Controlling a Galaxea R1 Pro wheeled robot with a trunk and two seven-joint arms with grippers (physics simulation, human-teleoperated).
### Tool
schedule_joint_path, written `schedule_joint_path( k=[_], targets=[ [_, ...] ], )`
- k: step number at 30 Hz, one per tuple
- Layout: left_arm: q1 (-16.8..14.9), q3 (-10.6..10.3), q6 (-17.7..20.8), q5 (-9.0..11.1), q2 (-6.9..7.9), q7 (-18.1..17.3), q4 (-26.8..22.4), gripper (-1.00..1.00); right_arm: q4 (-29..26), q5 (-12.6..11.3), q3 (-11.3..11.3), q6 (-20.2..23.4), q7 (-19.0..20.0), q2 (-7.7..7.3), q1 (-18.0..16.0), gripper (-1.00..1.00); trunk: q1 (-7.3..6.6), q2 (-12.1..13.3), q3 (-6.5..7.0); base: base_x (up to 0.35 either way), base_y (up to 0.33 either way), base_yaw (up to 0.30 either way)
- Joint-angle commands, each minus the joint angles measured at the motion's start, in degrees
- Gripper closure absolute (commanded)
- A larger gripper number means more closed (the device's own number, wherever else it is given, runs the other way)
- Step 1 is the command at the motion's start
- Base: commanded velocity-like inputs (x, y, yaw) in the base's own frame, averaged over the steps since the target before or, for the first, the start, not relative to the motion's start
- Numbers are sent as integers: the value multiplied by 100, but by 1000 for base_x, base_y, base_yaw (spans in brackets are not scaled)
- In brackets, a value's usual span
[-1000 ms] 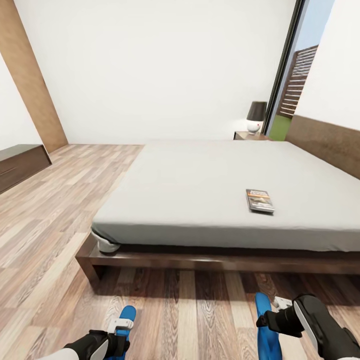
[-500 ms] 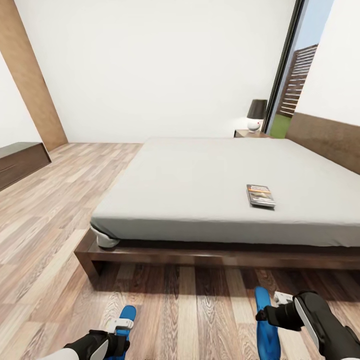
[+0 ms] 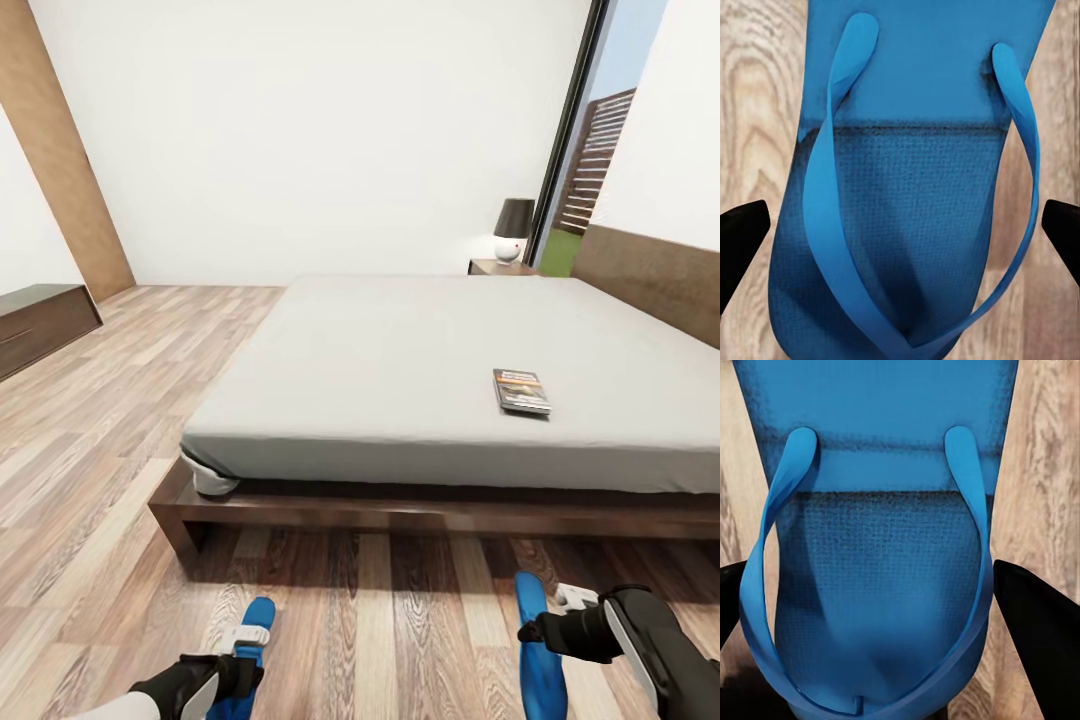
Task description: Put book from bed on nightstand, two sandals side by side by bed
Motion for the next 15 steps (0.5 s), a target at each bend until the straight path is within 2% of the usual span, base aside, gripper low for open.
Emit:
schedule_joint_path(
  k=[1,15],
  targets=[
    [0,-54,29,48,4,12,-27,100,-5,10,-9,26,25,-2,-2,100,-1,-2,-5,0,0,0],
    [-1,-60,17,48,2,15,-92,100,-3,17,-25,26,31,-40,0,100,-1,-2,-5,0,39,0]
  ],
)
